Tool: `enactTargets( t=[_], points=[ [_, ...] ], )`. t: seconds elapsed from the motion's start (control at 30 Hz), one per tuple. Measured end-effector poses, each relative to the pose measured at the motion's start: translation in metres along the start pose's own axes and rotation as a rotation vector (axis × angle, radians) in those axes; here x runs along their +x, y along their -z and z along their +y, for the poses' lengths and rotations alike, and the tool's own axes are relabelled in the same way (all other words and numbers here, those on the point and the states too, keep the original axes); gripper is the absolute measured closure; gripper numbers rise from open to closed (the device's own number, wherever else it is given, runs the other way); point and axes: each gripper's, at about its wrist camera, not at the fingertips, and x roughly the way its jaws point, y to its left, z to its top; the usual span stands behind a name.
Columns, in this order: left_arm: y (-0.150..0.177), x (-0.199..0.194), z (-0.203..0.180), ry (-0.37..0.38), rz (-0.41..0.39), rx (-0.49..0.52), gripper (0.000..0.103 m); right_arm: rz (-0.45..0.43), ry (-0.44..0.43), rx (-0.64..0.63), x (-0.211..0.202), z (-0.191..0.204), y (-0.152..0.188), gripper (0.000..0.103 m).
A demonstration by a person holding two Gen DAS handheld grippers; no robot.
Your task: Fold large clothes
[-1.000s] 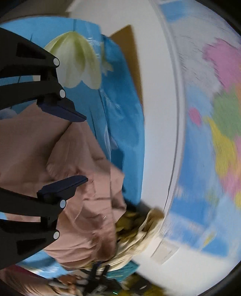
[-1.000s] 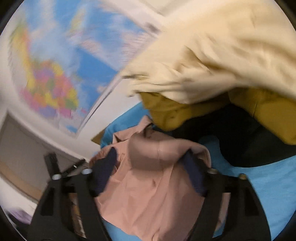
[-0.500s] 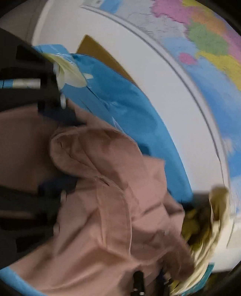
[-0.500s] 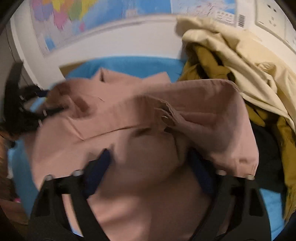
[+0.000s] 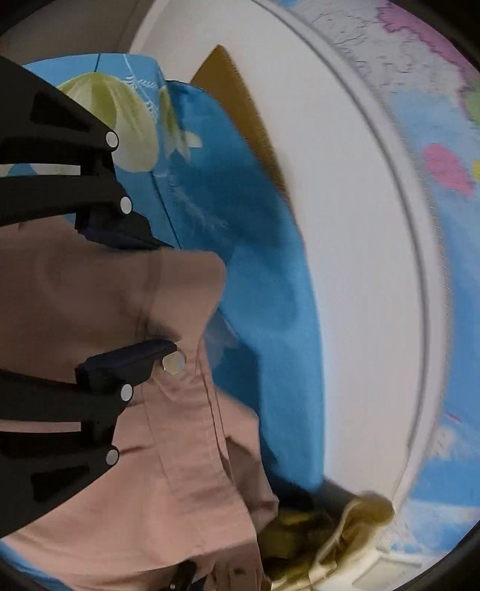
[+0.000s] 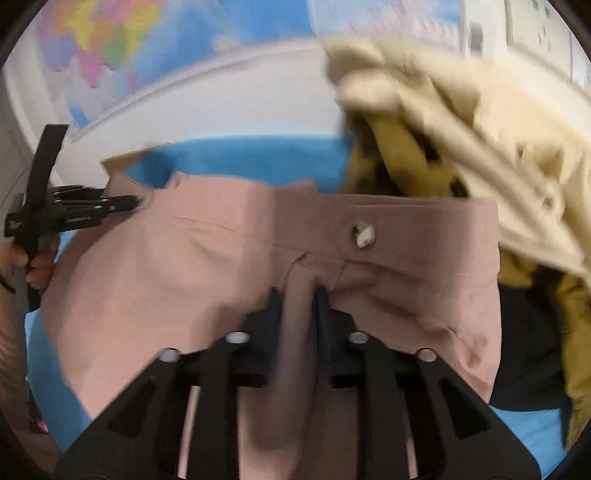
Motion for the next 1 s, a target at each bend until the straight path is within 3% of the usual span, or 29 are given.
enactTargets(
  t=[0.03,0.1,0.17,0.2,0.27,0.4,0.47,0.57,0.67,0.77,0.83,0.87,0.9,1.0],
  points=[
    [0.002,-0.004,0.006,0.031,-0.014,-0.024,0.056,-0.009,-0.004,0.002,-0.003,-0.002,0.001,0.070],
    [0.008,-0.024,0.018,0.068,-0.080,-0.049,0.046,-0.071,-0.027,0.018,-0.025,-0.009,0.006,0.047],
    [0.020,-0.049,0.026,0.099,-0.158,-0.053,0.032,-0.143,-0.061,0.019,-0.054,-0.017,0.014,0.038],
    [0.026,-0.059,0.029,0.116,-0.188,-0.051,0.030,-0.163,-0.069,0.019,-0.065,-0.019,0.019,0.034],
    [0.045,-0.081,0.038,0.156,-0.237,-0.050,0.026,-0.221,-0.081,0.029,-0.095,-0.032,0.038,0.030],
    [0.091,-0.099,0.048,0.209,-0.264,-0.054,0.020,-0.243,-0.070,0.084,-0.122,-0.049,0.077,0.017],
    [0.114,-0.102,0.051,0.223,-0.267,-0.071,0.018,-0.215,-0.064,0.113,-0.122,-0.057,0.100,0.016],
    [0.151,-0.094,0.057,0.315,-0.224,-0.101,0.012,-0.183,-0.086,0.136,-0.109,-0.058,0.124,0.014],
    [0.168,-0.082,0.049,0.354,-0.194,-0.066,0.010,-0.125,-0.105,0.142,-0.088,-0.052,0.137,0.013],
    [0.171,-0.067,0.037,0.424,-0.162,-0.070,0.009,-0.088,-0.168,0.161,-0.065,-0.049,0.137,0.020],
    [0.172,-0.057,0.026,0.429,-0.144,-0.070,0.009,-0.087,-0.224,0.167,-0.065,-0.047,0.129,0.047],
    [0.167,-0.058,0.017,0.388,-0.150,-0.049,0.020,-0.080,-0.272,0.181,-0.064,-0.046,0.125,0.068],
    [0.165,-0.059,0.013,0.390,-0.150,-0.050,0.038,-0.075,-0.288,0.184,-0.066,-0.045,0.122,0.079],
    [0.157,-0.061,0.019,0.412,-0.101,-0.141,0.082,-0.108,-0.336,0.195,-0.093,-0.043,0.114,0.088]
  ],
)
